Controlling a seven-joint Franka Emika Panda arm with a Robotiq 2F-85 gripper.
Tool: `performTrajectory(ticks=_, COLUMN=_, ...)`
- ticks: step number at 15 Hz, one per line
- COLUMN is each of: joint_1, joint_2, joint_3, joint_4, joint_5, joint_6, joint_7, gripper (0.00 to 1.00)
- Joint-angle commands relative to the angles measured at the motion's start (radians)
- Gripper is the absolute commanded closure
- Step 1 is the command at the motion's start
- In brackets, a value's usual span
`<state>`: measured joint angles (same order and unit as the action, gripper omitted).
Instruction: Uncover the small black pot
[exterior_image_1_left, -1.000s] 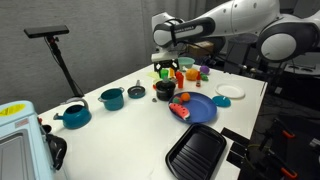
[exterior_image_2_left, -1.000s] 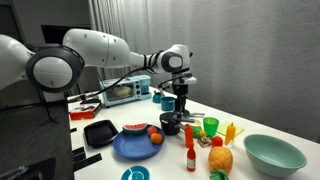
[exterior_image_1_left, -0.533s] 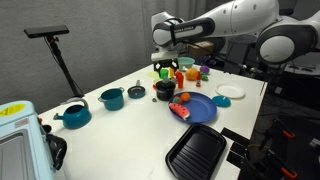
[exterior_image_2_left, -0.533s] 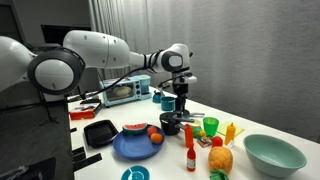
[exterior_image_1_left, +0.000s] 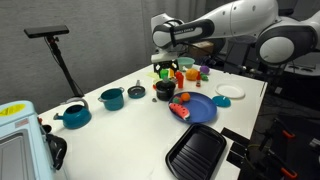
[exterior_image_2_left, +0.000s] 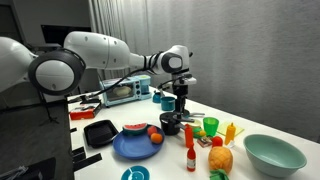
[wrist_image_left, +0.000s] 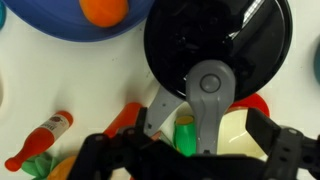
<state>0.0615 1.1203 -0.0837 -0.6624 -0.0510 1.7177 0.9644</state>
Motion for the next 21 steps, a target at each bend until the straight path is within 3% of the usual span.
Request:
performTrajectory(ticks=1, joint_1=-0.012, joint_2=0.043, joint_3=-0.002, joint_4=0.041, joint_5=-0.001, joint_6=0.029, joint_7=-0.012, gripper=0.0)
performTrajectory(ticks=7, joint_1=-0.022, joint_2=0.085, joint_3=-0.01, joint_4=0.061, joint_5=0.003, joint_6=0.097, joint_7=0.016, gripper=0.0)
performTrajectory(ticks=8, joint_1=-0.024, joint_2=0.088, joint_3=-0.009, joint_4=0.061, joint_5=0.005, joint_6=0.103, joint_7=0.015, gripper=0.25)
performTrajectory(ticks=10, joint_1=-0.026, joint_2=0.089, joint_3=-0.008, joint_4=0.06, joint_5=0.006, joint_6=0.11, joint_7=0.016, gripper=0.34)
performTrajectory(ticks=18, joint_1=-0.035, joint_2=0.078, joint_3=-0.004, joint_4=0.071, joint_5=0.011, joint_6=0.083, joint_7=0.006, gripper=0.96)
performTrajectory(ticks=21, joint_1=-0.035, joint_2=0.074, joint_3=-0.001, joint_4=0.072, joint_5=0.014, joint_6=0.069, joint_7=0.006, gripper=0.93)
